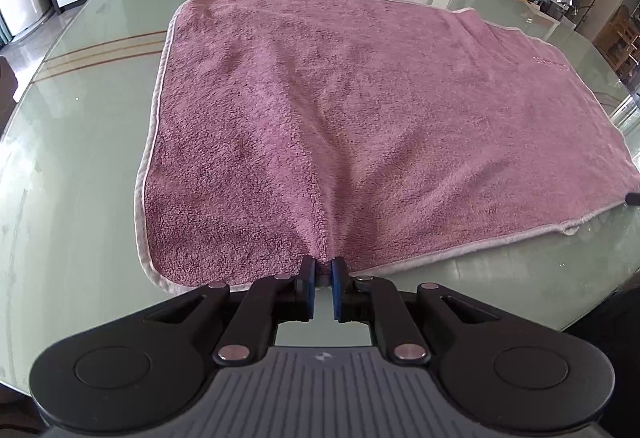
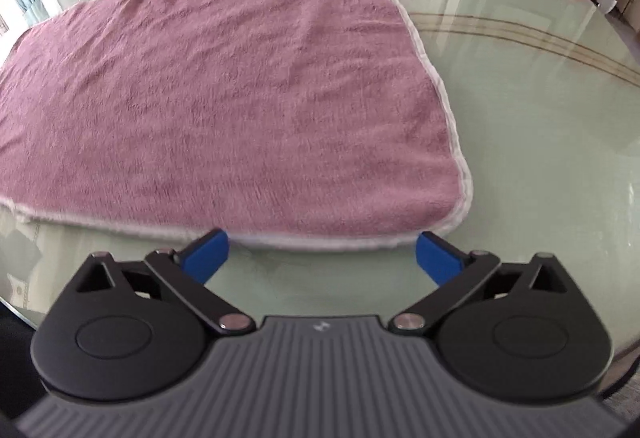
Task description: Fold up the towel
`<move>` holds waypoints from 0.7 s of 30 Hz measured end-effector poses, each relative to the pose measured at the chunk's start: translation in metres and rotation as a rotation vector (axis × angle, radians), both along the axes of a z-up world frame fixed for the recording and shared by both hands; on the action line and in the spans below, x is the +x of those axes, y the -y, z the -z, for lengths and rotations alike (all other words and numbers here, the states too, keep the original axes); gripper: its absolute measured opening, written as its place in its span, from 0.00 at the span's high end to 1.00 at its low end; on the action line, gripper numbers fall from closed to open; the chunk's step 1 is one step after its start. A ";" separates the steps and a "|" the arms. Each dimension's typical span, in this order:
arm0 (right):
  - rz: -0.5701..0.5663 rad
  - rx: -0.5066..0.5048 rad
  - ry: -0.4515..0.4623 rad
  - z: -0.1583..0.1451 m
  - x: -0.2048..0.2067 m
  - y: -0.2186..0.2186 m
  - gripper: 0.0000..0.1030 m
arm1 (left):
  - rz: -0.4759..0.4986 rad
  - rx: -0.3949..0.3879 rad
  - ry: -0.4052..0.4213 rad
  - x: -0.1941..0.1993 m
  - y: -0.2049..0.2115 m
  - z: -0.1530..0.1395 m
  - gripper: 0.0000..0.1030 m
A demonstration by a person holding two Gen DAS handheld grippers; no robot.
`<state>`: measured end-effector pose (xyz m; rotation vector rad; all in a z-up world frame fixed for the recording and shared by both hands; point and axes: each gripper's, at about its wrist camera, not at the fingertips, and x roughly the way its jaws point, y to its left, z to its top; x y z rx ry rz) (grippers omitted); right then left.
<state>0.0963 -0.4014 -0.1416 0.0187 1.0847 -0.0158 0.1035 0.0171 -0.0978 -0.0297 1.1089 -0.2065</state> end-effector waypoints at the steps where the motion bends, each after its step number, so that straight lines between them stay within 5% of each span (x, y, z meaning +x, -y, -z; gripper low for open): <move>1: 0.002 -0.004 0.012 -0.002 -0.003 -0.001 0.07 | -0.002 0.000 0.000 0.002 -0.001 -0.001 0.86; 9: 0.112 0.129 0.256 -0.044 -0.026 0.019 0.03 | -0.022 0.033 0.237 -0.006 0.011 -0.056 0.54; 12: 0.118 0.137 0.249 -0.041 -0.012 0.016 0.01 | -0.015 0.041 0.229 -0.002 0.011 -0.048 0.47; 21: 0.071 0.065 0.177 -0.021 0.023 -0.013 0.01 | 0.001 0.057 0.189 0.011 0.009 -0.017 0.47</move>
